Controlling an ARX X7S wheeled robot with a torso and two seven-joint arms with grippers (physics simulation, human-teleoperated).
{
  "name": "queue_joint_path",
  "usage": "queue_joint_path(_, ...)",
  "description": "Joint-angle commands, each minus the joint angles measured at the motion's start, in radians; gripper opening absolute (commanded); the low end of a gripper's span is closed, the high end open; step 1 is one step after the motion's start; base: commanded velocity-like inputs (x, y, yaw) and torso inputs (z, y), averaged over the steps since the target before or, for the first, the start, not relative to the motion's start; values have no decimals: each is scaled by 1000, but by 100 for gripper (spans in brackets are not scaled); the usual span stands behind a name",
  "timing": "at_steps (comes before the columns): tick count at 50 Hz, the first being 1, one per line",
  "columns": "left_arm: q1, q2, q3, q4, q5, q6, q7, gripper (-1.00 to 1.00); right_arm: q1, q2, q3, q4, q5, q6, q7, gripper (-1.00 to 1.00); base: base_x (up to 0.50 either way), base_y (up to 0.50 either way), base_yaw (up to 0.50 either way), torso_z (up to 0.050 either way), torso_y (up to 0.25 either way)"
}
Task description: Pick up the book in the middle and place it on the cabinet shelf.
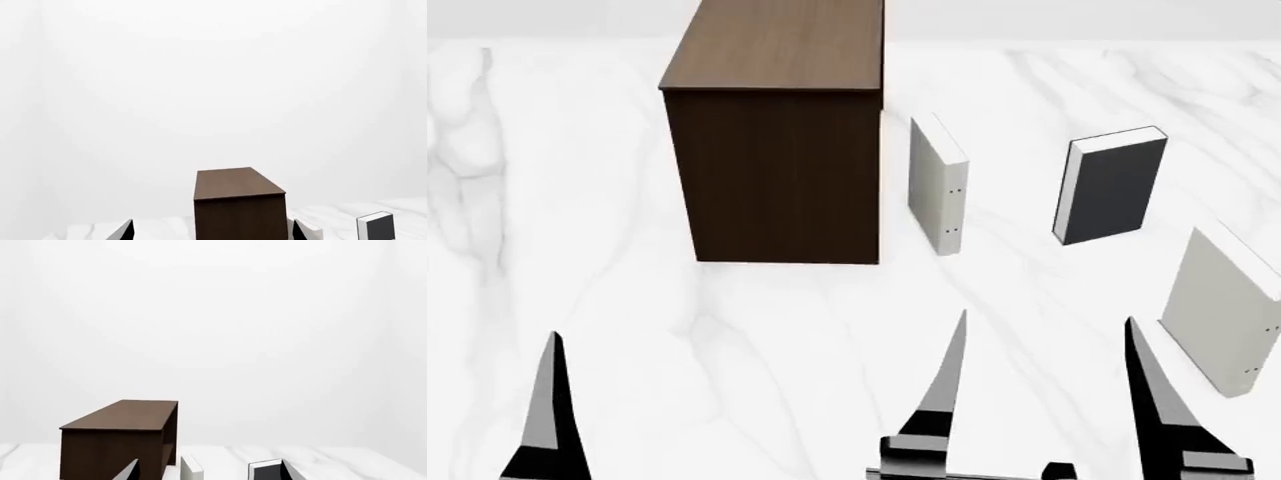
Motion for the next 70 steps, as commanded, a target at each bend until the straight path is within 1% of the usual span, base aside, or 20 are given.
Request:
queue_joint_path(1,-1,-15,18,20,2,-14,-9,100,3,13,-16,-13,5,16,11,100,500,0,0,0,0)
queue_joint_path(59,-20,-71,59,40,-26,-40,-71,100,26,51,-58,-10,36,60,61,100,500,0,0,0,1)
queue_joint_path(60,-21,-72,58,40,-27,-39,-72,100,18,56,-67,0,22,13,60,100,0,0,0,0,0)
queue_joint_path(63,-20,-75,60,38,-28,-35,-75,100,12,57,-65,-8,23,8,66,100,0,0,0,0,4)
queue_joint_path(64,-20,-76,61,36,-28,-33,-76,100,-3,65,-64,-4,47,-57,40,100,0,0,0,0,0)
queue_joint_path(65,-20,-76,62,35,-28,-33,-77,100,-11,65,-61,-4,59,-83,34,100,0,0,0,0,0)
queue_joint_path(67,-21,-78,64,36,-28,-35,-80,100,-9,67,-64,-15,46,-58,47,100,0,0,0,0,0)
queue_joint_path(70,-21,-80,66,38,-29,-35,-83,100,-12,70,-63,-7,50,-77,46,100,0,0,0,0,0)
